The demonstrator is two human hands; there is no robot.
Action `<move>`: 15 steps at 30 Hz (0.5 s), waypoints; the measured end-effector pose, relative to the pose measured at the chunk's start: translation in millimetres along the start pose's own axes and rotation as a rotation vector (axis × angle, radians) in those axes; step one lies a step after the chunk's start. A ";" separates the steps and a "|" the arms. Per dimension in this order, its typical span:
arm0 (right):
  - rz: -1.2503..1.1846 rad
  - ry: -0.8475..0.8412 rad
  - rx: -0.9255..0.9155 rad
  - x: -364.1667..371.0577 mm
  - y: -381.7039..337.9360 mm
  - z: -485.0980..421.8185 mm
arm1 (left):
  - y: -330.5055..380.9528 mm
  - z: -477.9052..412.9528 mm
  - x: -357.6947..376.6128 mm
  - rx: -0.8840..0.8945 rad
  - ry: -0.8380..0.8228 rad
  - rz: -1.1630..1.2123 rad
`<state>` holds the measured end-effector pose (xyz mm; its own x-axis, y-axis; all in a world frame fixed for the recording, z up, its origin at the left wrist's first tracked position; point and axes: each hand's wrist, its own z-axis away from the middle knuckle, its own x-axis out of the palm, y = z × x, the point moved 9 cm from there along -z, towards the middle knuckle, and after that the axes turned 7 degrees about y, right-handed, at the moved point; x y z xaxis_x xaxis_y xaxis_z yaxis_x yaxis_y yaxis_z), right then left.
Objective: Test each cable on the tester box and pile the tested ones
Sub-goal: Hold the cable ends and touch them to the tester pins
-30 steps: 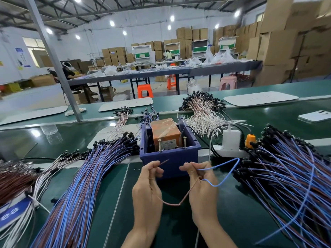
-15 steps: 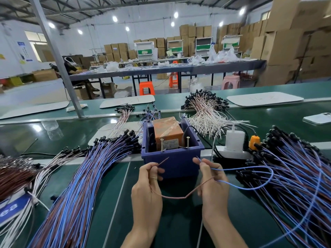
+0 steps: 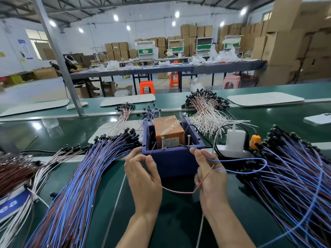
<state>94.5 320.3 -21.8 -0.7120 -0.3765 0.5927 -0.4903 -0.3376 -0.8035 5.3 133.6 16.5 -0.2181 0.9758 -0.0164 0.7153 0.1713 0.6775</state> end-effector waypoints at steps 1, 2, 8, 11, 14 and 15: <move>0.018 0.021 -0.002 -2.1 1.1 -0.3 | 0.0 0.8 2.2 -0.002 -0.016 0.014; 0.026 0.039 0.001 -3.8 2.3 -1.0 | 0.9 2.4 3.5 0.008 -0.030 0.025; 0.022 0.051 -0.002 -5.1 1.3 -4.2 | 1.2 3.4 7.2 0.051 -0.059 0.002; 0.028 0.050 0.001 -5.9 1.7 -4.9 | 1.4 3.9 9.3 0.063 -0.067 -0.022; 0.024 0.040 0.004 -4.0 3.1 -5.4 | 0.3 3.5 9.2 0.064 -0.057 -0.015; 0.021 0.037 0.005 -3.4 3.5 -5.2 | -0.3 3.2 9.4 0.060 -0.056 -0.014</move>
<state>92.6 324.8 -26.9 -0.7404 -0.3518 0.5727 -0.4721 -0.3344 -0.8157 5.2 143.1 13.8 -0.1923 0.9790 -0.0673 0.7516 0.1910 0.6314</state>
